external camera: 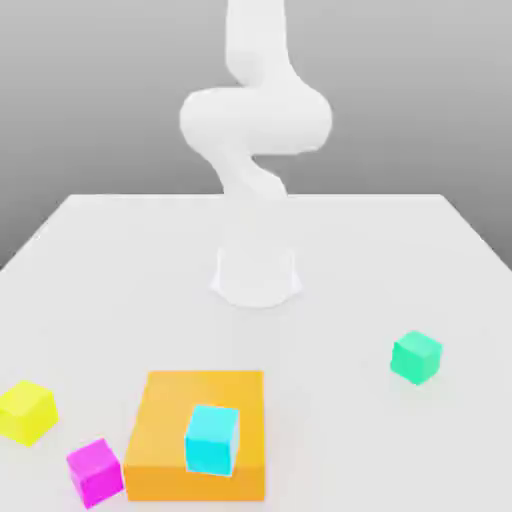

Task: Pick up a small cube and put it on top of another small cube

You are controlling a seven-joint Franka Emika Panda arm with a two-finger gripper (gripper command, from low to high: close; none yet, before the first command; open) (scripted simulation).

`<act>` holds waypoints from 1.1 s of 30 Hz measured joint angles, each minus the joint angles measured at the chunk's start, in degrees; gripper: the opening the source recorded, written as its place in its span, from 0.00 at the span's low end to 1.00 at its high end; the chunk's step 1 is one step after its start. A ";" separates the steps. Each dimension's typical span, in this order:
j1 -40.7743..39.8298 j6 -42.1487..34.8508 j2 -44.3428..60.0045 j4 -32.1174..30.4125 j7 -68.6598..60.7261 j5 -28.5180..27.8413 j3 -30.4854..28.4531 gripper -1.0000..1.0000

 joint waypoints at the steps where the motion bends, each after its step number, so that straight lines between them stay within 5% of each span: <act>1: -0.86 0.83 2.26 -0.23 1.19 -0.18 0.05 0.50; 17: -10.67 13.12 35.67 -3.59 18.15 -1.99 -2.86 0.50; 31: -16.64 26.95 64.76 -4.20 23.41 4.83 -3.66 0.50; 32: -16.90 28.36 66.58 -3.83 23.25 5.05 -3.36 0.00; 33: -16.90 28.36 66.58 -3.83 23.25 5.05 -3.36 0.00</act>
